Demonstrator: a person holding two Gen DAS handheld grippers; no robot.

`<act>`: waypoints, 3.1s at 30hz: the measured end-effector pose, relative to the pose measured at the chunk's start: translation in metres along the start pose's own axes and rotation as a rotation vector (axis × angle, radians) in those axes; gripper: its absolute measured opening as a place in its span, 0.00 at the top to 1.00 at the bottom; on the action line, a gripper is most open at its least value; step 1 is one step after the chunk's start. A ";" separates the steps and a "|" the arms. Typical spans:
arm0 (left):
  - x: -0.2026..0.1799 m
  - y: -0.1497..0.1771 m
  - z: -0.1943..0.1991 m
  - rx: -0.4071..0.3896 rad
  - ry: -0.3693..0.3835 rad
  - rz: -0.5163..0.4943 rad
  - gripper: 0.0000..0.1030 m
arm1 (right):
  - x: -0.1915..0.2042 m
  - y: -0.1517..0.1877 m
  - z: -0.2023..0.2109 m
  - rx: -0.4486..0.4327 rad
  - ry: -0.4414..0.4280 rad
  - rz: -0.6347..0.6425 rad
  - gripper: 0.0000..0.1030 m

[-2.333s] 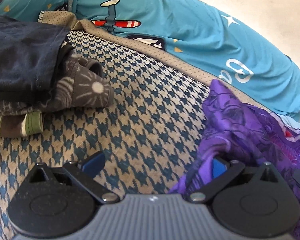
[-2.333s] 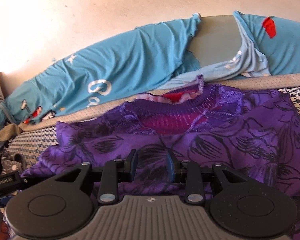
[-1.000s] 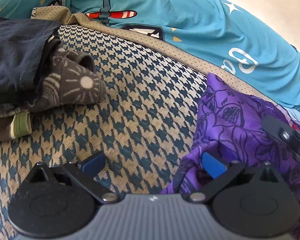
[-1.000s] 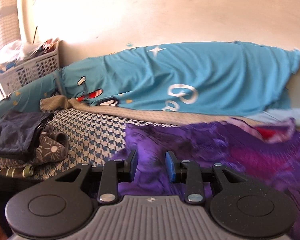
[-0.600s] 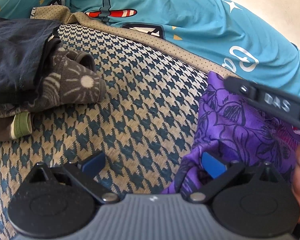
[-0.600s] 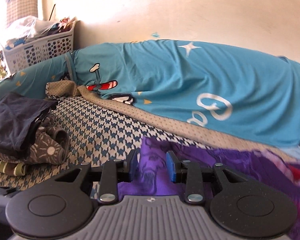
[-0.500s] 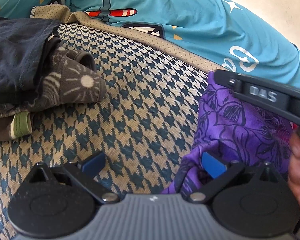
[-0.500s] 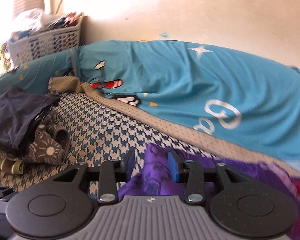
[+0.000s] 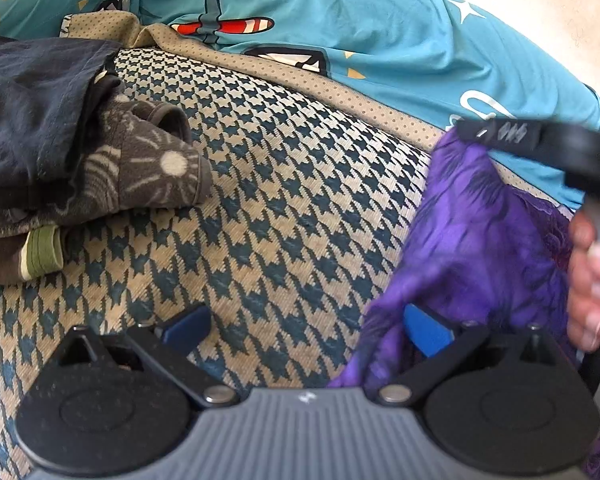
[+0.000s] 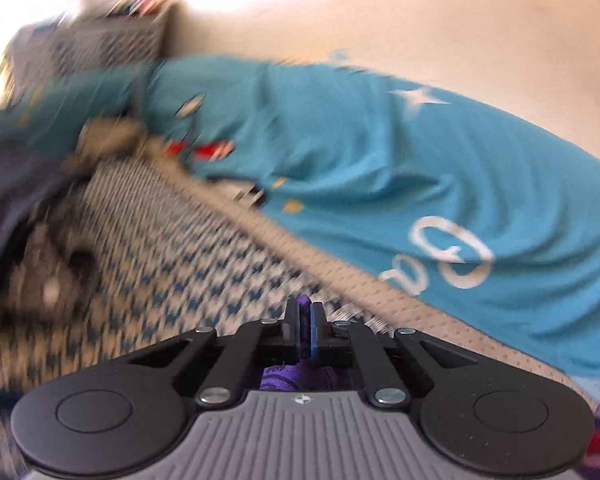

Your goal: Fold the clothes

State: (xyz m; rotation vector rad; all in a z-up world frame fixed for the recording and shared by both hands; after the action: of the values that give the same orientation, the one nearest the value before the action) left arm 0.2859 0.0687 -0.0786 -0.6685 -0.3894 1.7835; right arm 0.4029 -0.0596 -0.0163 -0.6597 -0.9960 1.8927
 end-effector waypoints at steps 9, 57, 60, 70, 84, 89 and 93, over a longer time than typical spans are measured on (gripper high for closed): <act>-0.001 -0.001 -0.002 -0.009 -0.045 -0.021 0.00 | -0.047 -0.001 -0.019 -0.048 0.062 -0.249 0.95; -0.029 -0.001 0.009 -0.084 -0.042 -0.097 0.00 | -0.173 0.165 0.220 0.103 0.498 -0.551 0.60; -0.029 0.000 0.007 -0.083 -0.047 -0.104 0.00 | -0.169 0.169 0.213 0.112 0.484 -0.551 0.60; -0.026 -0.001 0.002 -0.080 -0.079 -0.118 0.00 | -0.170 0.156 0.230 0.032 0.562 -0.545 0.93; -0.020 -0.001 0.002 -0.087 -0.139 -0.126 0.00 | -0.190 0.175 0.258 0.082 0.636 -0.648 0.77; -0.034 0.003 0.020 -0.150 -0.125 -0.196 0.00 | -0.178 0.169 0.263 0.074 0.607 -0.566 0.76; -0.043 0.002 0.035 -0.205 -0.096 -0.213 0.00 | -0.167 0.168 0.270 0.067 0.588 -0.497 0.76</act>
State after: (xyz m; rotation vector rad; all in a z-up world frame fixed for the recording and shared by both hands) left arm 0.2711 0.0294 -0.0415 -0.6591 -0.6905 1.5893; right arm 0.2038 -0.3578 -0.0035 -0.7815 -0.6322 1.1882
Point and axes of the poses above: each gripper's, at about its wrist camera, not at the fingertips, and z roughly against the way its jaws point, x to its left, y to its underside, the point moved 6 cm from there along -z, roughly the way its jaws point, and after that the axes turned 3 degrees about z, right-handed, at the moved point
